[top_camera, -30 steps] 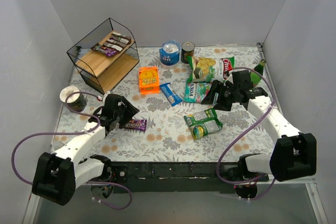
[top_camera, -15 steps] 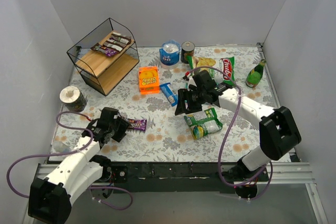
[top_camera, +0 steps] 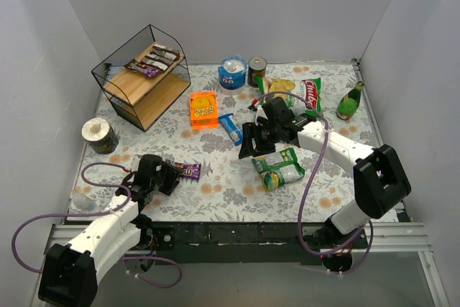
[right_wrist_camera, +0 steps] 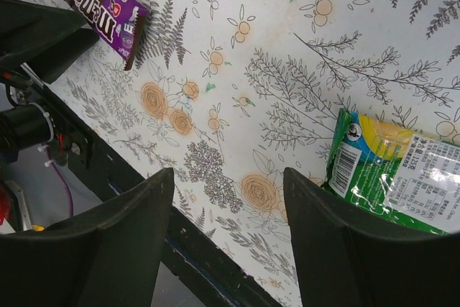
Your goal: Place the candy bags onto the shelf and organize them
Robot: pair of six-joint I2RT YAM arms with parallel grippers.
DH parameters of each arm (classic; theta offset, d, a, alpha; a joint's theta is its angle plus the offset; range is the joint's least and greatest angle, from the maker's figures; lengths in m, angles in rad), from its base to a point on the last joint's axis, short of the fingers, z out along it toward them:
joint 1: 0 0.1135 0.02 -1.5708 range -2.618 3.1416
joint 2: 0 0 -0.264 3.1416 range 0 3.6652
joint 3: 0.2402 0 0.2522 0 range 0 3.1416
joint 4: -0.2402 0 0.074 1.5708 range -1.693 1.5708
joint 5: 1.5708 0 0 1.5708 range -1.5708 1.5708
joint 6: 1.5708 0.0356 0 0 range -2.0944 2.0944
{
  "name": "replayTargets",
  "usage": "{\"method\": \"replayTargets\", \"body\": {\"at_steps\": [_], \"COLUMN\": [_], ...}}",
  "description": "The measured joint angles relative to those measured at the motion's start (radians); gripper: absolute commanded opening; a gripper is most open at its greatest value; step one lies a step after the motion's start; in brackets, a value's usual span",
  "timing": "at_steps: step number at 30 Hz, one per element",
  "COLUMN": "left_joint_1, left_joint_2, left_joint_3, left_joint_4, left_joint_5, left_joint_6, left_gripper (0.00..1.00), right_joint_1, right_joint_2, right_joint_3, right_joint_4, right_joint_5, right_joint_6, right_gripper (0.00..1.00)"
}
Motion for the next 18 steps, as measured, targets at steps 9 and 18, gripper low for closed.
{"method": "replayTargets", "body": {"at_steps": [9, 18], "left_joint_1": [0.0, 0.0], "left_joint_2": [0.019, 0.09], "left_joint_3": [-0.02, -0.017], "left_joint_4": [0.049, 0.125], "left_joint_5": [-0.01, -0.032], "left_joint_6": [-0.006, -0.013], "left_gripper": [0.35, 0.24], "right_joint_1": [0.002, 0.003], "right_joint_2": [-0.018, -0.018], "right_joint_3": [-0.024, -0.025], "right_joint_4": [0.003, 0.0], "right_joint_5": [0.008, 0.02], "right_joint_6": [-0.013, -0.022], "right_gripper": [0.69, 0.68]}}
